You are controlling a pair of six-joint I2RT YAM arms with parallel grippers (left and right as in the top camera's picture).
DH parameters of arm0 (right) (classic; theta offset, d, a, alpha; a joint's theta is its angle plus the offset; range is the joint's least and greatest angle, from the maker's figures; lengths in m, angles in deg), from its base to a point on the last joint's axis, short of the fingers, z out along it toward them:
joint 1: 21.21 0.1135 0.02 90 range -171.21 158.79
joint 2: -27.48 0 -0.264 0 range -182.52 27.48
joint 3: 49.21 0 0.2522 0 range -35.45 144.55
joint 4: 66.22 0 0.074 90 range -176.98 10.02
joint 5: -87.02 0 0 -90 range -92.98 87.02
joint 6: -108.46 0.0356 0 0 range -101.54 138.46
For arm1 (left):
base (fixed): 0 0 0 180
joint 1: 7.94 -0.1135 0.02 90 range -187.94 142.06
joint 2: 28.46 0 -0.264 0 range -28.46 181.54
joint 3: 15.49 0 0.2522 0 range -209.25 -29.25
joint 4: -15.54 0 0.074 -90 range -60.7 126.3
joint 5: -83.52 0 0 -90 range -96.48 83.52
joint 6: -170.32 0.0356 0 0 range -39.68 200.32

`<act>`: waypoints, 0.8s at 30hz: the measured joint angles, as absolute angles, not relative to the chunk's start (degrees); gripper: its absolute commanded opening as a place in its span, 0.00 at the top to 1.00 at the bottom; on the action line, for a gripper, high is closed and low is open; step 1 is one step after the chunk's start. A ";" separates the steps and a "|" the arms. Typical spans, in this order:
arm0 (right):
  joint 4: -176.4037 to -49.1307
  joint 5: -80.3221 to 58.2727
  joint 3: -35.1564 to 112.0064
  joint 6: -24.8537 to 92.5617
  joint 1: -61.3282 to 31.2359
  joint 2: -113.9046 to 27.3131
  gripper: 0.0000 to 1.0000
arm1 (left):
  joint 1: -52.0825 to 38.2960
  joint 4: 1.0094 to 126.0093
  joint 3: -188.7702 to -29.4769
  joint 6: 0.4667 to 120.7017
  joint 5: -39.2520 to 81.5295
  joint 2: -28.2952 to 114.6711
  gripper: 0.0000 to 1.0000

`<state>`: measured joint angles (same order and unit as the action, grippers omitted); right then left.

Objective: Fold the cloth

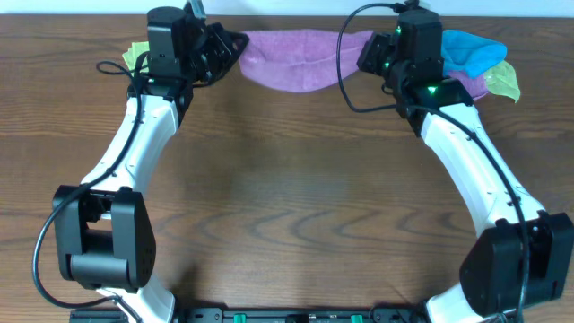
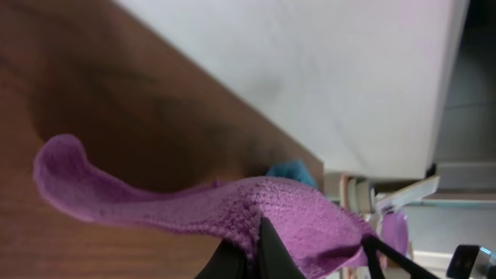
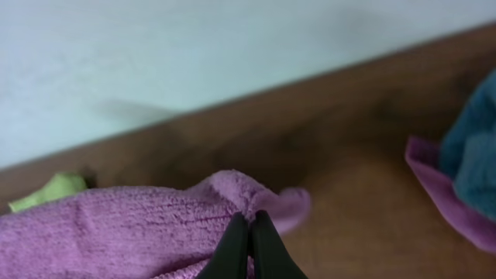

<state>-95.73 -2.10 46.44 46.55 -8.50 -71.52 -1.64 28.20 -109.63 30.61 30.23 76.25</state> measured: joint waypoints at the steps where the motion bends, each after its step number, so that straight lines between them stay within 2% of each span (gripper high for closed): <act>1: -97.08 -2.12 46.48 46.38 -8.50 -71.52 0.99 | -1.79 29.38 -109.63 31.31 30.84 76.25 0.94; 15: -114.61 -3.50 46.63 45.81 -8.48 -71.52 0.99 | -2.71 48.88 -109.69 43.55 35.37 76.25 0.94; 24: -124.30 -3.63 46.81 45.81 -6.16 -71.52 0.99 | -2.71 67.98 -109.87 56.77 37.20 76.25 0.94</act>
<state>-124.30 -3.63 46.81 45.81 -6.16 -71.52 -2.71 67.98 -109.87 56.77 37.20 76.25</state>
